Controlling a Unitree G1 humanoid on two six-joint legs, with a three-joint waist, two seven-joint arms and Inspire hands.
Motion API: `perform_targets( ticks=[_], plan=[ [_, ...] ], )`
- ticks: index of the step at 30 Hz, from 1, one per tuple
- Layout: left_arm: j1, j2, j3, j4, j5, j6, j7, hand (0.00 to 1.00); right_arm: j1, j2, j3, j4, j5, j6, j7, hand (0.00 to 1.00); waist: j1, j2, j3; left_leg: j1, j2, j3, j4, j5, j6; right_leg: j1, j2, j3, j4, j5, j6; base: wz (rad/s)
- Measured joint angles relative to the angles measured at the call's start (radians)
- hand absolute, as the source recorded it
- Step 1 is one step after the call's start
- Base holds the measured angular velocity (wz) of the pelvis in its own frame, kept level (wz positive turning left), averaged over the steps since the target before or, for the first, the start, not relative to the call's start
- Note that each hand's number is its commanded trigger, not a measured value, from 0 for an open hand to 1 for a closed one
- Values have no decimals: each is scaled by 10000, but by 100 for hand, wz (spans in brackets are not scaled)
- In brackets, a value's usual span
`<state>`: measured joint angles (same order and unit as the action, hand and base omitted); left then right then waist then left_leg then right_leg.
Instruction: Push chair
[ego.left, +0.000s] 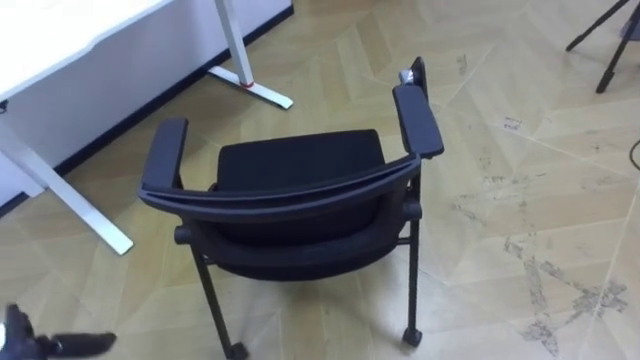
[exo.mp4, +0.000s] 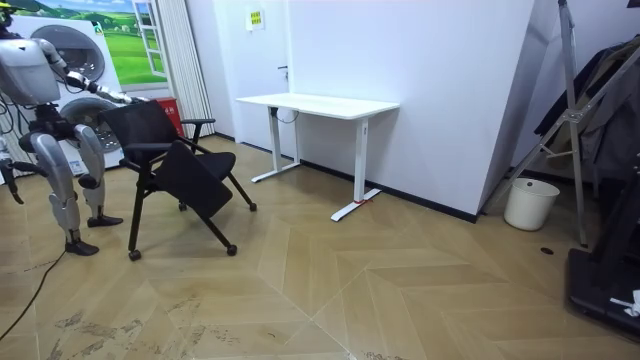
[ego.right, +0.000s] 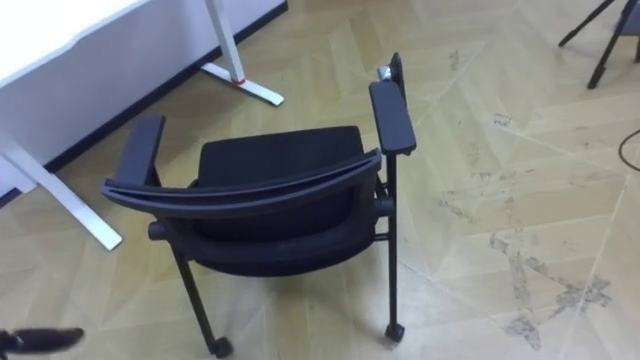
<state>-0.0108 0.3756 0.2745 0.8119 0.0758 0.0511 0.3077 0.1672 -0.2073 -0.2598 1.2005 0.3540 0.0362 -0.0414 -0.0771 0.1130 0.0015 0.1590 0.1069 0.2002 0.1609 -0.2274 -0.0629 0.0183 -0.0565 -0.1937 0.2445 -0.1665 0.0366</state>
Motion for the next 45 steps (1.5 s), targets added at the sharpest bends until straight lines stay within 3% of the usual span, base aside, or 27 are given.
perform_targets(
  ticks=[2,10,14,18,25,28,34,37,41,45],
  plan=[
    [-276,165,1,-580,576,76,350,0,19,6,0,-7,-30,3,2,0,18,20,-15,-5,-8,3,-1,0,0,-3,0,38,-5,0,0,0],
    [-363,181,-19,-3749,2659,442,547,0,-105,3,11,-41,-112,94,51,0,1,92,-81,-68,-14,-138,42,1,2,22,1,16,-30,-3,2,2],
    [-367,180,-88,-4784,3670,515,601,0,-216,60,38,36,-58,92,107,0,-86,36,-39,-83,-14,-179,45,2,2,20,0,-13,-31,-28,0,1],
    [-367,180,-392,-5593,4917,623,760,0,-248,149,280,36,37,98,94,0,-100,-122,70,-114,-16,-223,29,2,2,25,0,-7,-80,-40,2,3],
    [-354,122,-1208,-6994,6083,828,646,0,-252,135,814,57,120,91,314,0,-212,-239,24,-169,-21,-220,29,2,2,27,8,21,-185,-38,6,1],
    [-356,125,-2058,-7216,6884,968,138,0,-352,128,816,108,106,89,460,0,-363,-140,-8,-185,-21,-233,30,2,3,61,8,-9,-224,-35,9,4],
    [-359,121,-3413,-7560,7861,1153,-1332,0,-615,120,1103,372,584,75,621,0,-686,-55,57,-242,-3,-232,27,3,4,72,21,-54,-289,-35,9,2],
    [-364,284,-3575,-7865,7914,1168,-1970,0,-626,85,1205,508,701,78,717,0,-778,-16,65,-270,-3,-220,24,3,4,83,23,-63,-370,-32,10,1],
    [-360,924,-3575,-8227,7977,1325,-2811,0,-695,13,1195,601,694,75,762,0,-820,94,96,-284,0,-229,34,3,4,67,34,-26,-398,-32,11,-3],
    [-369,1087,-3575,-8707,8329,1428,-3321,0,-862,-85,1187,959,694,62,761,0,-835,184,92,-287,1,-296,33,3,4,54,44,34,-402,-32,11,0]
  ],
)
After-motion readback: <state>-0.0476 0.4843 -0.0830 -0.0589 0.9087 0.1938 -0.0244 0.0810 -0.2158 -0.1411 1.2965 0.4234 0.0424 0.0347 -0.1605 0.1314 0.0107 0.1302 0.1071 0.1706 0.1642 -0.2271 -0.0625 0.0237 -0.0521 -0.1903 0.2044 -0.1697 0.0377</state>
